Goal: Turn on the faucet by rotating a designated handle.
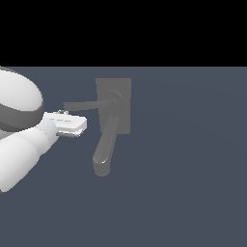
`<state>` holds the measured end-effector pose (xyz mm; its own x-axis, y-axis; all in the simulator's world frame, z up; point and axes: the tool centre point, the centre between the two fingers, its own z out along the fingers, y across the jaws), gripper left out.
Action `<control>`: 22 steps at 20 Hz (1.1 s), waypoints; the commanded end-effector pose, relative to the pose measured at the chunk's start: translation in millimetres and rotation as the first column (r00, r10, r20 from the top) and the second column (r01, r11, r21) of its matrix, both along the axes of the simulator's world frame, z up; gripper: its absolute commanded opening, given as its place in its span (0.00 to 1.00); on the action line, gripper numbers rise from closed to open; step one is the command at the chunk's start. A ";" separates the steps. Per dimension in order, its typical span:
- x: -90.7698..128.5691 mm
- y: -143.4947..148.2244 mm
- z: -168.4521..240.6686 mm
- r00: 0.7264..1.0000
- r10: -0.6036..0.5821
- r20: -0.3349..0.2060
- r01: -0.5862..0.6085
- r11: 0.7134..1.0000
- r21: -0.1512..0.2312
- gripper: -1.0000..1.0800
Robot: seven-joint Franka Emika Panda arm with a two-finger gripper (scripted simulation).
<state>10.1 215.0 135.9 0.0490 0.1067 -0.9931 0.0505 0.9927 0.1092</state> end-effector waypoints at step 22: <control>-1.1 -43.8 -20.8 0.998 -0.029 -0.050 0.022 0.992 -0.126 0.00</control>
<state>9.2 171.4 115.3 -0.0014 -0.0187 -0.9998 0.0788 0.9967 -0.0187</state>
